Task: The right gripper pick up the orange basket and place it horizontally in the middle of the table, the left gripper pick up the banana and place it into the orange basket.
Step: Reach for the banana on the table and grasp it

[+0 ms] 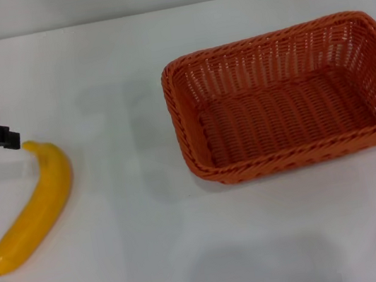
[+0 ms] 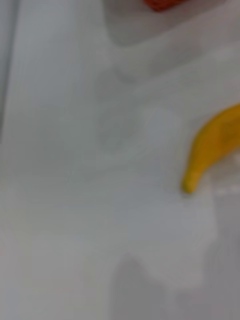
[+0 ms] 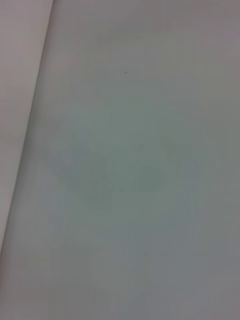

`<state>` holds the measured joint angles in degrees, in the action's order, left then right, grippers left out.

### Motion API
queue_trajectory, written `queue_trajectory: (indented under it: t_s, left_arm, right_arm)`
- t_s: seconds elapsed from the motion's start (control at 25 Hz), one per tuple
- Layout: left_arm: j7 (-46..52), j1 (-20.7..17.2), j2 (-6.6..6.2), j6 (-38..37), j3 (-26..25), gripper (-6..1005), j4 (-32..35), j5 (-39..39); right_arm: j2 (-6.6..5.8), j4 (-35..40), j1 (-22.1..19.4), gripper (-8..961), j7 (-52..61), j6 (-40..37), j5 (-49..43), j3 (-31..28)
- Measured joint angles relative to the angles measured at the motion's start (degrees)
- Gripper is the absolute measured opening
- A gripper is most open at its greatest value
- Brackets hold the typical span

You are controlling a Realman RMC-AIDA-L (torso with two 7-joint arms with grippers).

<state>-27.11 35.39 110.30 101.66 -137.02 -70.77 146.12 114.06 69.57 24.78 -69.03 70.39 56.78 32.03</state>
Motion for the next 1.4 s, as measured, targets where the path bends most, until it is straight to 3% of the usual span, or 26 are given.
queue_trajectory:
  t_s: [0.24, 0.44, 0.88, 1.08, 1.4]
  left_arm:
    - [0.18, 2.31, 0.25, 1.89, 0.67, 862, 3.32, 5.72]
    - [1.81, 4.15, 0.63, 0.89, 4.55, 862, 7.32, 9.46]
    - [2.72, 5.96, 2.33, -5.07, 10.35, 863, 11.30, 11.00]
    - [2.65, 8.18, 2.56, -7.71, 12.84, 863, 16.58, 12.07]
    - [2.50, 8.84, 3.40, -10.17, 13.54, 862, 18.48, 14.29]
  right_arm:
    - [0.53, -0.28, 1.07, 766, -0.18, -1.49, 0.10, 0.59]
    - [0.70, -0.43, 0.86, 766, -0.28, -1.61, 0.58, 0.61]
    - [0.95, -2.91, 1.30, 767, -0.84, -2.10, 1.35, 0.78]
    - [0.95, -3.52, 1.31, 766, -0.98, -2.10, 1.65, 1.03]
    - [1.02, -3.96, 1.12, 765, -0.58, -2.05, 1.68, 1.07]
